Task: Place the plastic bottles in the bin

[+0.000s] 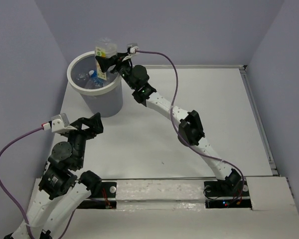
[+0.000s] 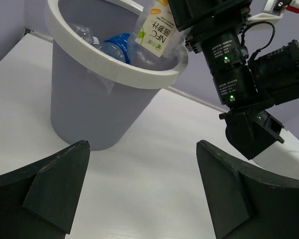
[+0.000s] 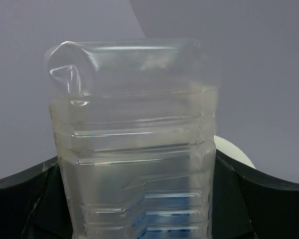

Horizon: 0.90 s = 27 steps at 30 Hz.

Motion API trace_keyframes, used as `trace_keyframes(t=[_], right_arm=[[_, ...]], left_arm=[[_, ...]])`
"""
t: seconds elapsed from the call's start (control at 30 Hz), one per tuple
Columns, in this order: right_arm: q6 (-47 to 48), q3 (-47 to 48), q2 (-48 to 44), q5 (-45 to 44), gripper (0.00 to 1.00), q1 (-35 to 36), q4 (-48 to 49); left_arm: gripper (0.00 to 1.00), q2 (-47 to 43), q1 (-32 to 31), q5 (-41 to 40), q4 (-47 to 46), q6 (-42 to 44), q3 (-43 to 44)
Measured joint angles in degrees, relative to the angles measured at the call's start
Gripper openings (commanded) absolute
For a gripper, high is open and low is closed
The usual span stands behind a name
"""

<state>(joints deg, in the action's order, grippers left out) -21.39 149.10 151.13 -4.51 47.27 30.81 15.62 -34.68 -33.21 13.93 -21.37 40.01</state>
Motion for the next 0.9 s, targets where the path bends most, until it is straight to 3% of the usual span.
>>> trace_keyframes(t=[0.1, 0.17, 0.5, 0.9], right_arm=[[-0.7, 0.07, -0.04, 0.02, 0.95, 0.61, 1.81], [-0.81, -0.09, -0.07, 0.07, 1.0, 1.18, 2.01], [1.66, -12.41, -7.32, 0.28, 1.0, 4.28, 1.25], [4.37, -17.4, -16.15, -2.6, 1.0, 4.57, -5.16]], left_arm=[[0.97, 0.48, 3.17, 2.12, -0.68, 0.17, -0.2], [0.97, 0.66, 4.96, 3.13, -1.2, 0.31, -0.2], [0.96, 1.6, 7.08, 4.5, -1.79, 0.52, -0.2], [0.96, 1.73, 7.82, 3.58, -1.86, 0.52, -0.2]])
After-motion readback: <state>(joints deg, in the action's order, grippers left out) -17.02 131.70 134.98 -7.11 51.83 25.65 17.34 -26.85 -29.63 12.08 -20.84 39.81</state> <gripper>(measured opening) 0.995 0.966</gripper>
